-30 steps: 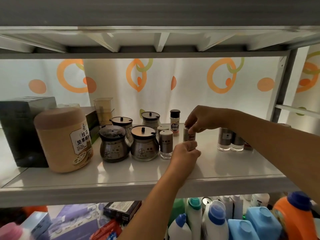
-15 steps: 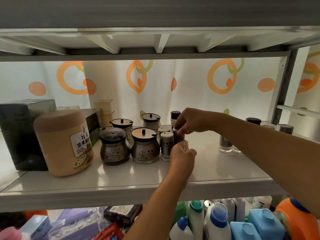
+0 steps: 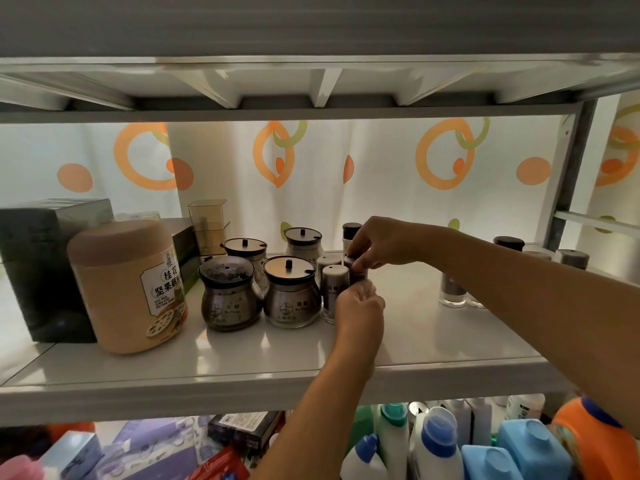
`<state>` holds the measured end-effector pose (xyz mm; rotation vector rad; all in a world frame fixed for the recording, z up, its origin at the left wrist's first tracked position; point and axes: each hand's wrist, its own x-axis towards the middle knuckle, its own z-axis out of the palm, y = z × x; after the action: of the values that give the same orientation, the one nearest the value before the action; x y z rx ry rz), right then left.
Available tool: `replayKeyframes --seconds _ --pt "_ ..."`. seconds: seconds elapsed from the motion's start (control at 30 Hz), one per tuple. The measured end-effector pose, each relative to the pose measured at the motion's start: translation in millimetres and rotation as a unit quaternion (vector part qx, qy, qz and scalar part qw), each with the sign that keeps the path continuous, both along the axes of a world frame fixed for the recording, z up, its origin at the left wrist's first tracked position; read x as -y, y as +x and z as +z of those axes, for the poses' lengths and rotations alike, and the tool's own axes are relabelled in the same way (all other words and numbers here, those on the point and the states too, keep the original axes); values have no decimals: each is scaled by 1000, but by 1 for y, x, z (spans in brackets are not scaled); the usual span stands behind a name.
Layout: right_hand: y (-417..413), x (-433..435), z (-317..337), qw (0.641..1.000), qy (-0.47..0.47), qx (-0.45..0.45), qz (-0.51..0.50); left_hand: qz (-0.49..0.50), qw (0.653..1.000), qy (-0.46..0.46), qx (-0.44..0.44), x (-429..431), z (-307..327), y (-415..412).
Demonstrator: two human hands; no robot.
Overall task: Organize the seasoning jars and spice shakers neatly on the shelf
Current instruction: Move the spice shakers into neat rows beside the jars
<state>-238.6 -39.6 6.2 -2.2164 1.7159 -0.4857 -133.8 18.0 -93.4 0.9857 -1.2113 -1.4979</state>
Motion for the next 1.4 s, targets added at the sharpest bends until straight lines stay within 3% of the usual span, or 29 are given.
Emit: replayKeyframes --seconds 0.2,0.43,0.73,1.07,1.4 --pt "2 -2 1 1000 4 -5 0 40 996 44 -61 7 -3 -2" --pt "0 -5 2 1000 5 -13 -1 53 995 26 -78 1 -1 -1" --pt "-55 -35 40 998 -15 -24 -55 14 998 -48 40 -17 12 -12" --pt "-121 -71 36 979 -6 -166 -115 -28 978 -138 152 -29 31 -71" --pt "-118 -64 12 972 -1 -209 -105 -22 976 -113 183 -24 21 -68"
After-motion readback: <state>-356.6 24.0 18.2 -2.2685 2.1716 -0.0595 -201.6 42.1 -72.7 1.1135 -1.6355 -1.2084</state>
